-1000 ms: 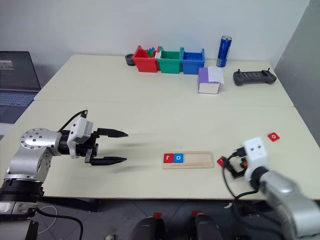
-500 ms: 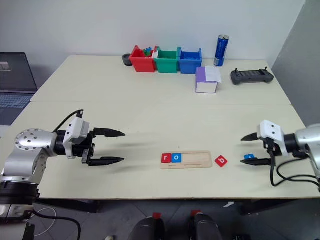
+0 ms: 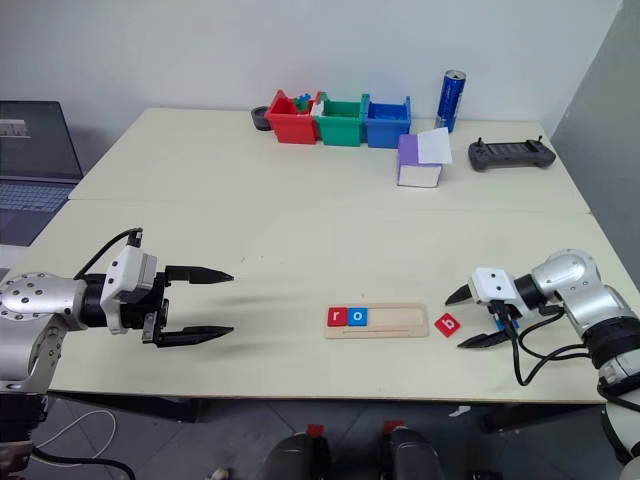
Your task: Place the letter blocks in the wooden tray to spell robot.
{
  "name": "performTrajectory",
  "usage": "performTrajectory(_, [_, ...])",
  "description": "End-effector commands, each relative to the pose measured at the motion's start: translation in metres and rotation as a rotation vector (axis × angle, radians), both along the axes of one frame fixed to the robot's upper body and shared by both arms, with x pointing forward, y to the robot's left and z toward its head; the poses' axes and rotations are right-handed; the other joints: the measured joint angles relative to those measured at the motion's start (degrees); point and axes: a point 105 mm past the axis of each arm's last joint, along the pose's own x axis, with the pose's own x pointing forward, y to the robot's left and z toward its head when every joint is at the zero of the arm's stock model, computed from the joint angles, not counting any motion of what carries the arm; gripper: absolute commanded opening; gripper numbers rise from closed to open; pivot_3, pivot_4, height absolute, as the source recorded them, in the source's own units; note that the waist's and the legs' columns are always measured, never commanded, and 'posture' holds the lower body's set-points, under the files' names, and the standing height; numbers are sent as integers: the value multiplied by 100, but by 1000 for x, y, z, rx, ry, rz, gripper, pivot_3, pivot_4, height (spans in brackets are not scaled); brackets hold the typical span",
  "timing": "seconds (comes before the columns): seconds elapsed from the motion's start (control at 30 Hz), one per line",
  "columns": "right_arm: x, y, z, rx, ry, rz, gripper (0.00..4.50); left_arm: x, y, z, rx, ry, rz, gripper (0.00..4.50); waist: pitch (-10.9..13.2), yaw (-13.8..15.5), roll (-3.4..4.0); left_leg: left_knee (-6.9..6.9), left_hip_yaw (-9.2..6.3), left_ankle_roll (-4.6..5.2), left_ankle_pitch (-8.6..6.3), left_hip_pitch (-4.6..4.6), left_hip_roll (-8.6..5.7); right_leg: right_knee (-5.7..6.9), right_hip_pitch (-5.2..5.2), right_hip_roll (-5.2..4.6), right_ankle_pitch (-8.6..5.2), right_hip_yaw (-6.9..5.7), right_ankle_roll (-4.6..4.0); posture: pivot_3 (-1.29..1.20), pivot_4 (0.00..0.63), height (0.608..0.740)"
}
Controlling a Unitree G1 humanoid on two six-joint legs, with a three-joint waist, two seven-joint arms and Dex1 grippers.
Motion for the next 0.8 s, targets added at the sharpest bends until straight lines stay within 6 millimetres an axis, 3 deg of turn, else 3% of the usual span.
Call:
performTrajectory(0.03, [-4, 3, 6, -10, 22, 93, 4476, -3, 3, 13, 6, -50, 14, 4500, 0, -5, 0, 0, 0, 0, 0, 0, 0, 0, 0, 0, 0, 0, 0, 0, 150, 740])
performTrajectory(0.27, [-2, 7, -6, -39, 19, 120, 4476, -4, 4, 15, 3, -53, 33, 4500, -1, -6, 1, 1, 0, -1, 1, 1, 1, 2, 1, 1, 0, -1, 0, 0, 150, 740])
performTrajectory(0.37, [0, 5, -11, -54, 10, 119, 3915, -3, 4, 15, 1, -55, 36, 4500, -2, -12, 0, 2, 0, -1, 1, 6, 2, 1, 5, 1, 0, -1, 0, 0, 150, 740])
performTrajectory(0.6, [0, -2, -12, -77, 15, 105, 1593, -1, 3, 15, 2, -60, 38, 4500, -2, -12, 0, 7, -2, 15, -8, 27, 3, 0, 31, 0, 1, -1, 0, 0, 150, 740])
performTrajectory(0.8, [1, -4, -5, -40, 29, 60, 1457, 3, 0, 16, 0, -70, 30, 4500, -2, -4, 0, 9, -5, 15, -8, 32, 2, 0, 39, 0, 2, -2, 0, 0, 150, 740])
